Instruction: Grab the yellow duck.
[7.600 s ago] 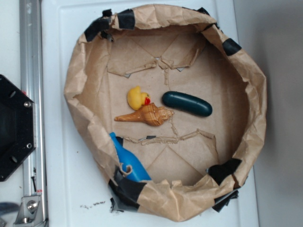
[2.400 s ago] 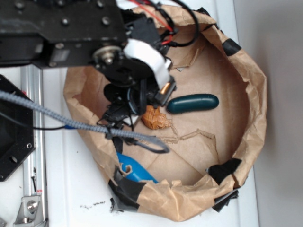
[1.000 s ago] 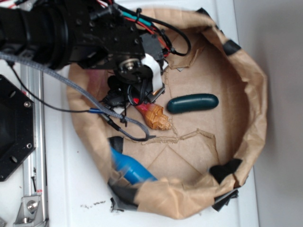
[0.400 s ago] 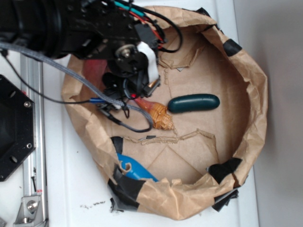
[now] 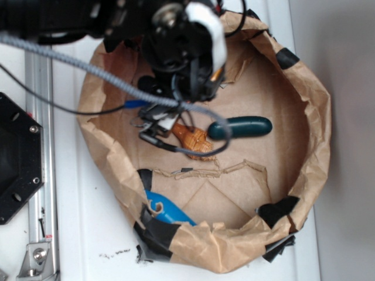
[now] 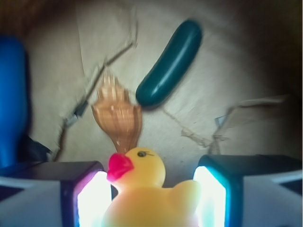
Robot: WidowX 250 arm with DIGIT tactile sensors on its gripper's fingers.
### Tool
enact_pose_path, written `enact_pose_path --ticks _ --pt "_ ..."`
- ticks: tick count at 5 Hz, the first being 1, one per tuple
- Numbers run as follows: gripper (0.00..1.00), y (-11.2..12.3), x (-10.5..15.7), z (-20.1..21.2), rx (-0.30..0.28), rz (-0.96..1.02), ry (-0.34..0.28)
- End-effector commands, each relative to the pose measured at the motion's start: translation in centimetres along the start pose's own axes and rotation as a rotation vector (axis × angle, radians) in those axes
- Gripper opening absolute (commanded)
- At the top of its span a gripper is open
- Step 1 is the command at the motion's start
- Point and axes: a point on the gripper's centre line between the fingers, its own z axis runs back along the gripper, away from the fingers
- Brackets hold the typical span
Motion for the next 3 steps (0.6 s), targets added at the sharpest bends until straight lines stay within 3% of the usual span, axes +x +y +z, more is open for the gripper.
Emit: enact_pose_path --ticks 1,2,3 --pt "0.00 -1.9 3.8 6.5 0.068 0.166 0.052" --pt "0.00 -2.1 4.3 6.7 0.055 0.398 0.048" --pt "0.00 -2.6 3.3 6.6 0.220 0.630 0.016"
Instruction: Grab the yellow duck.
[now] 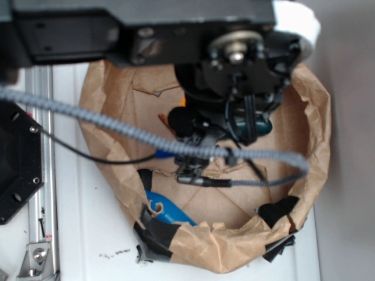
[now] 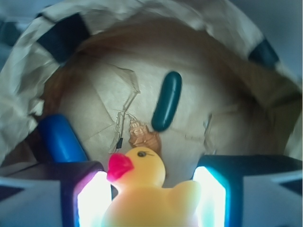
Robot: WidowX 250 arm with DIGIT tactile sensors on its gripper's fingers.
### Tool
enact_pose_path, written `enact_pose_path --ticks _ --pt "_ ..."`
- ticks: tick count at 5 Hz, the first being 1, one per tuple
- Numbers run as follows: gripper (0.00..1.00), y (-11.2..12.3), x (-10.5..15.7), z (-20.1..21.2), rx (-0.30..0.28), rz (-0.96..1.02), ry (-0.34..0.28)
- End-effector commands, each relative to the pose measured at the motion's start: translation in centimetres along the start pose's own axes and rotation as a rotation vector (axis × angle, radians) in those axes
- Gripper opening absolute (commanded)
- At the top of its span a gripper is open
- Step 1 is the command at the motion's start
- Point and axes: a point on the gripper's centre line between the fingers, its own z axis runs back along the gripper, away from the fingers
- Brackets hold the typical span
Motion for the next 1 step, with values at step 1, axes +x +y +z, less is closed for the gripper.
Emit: enact_pose_path --ticks 1 --pt "0.00 0.11 -0.73 1.28 0.129 0.318 -0.123"
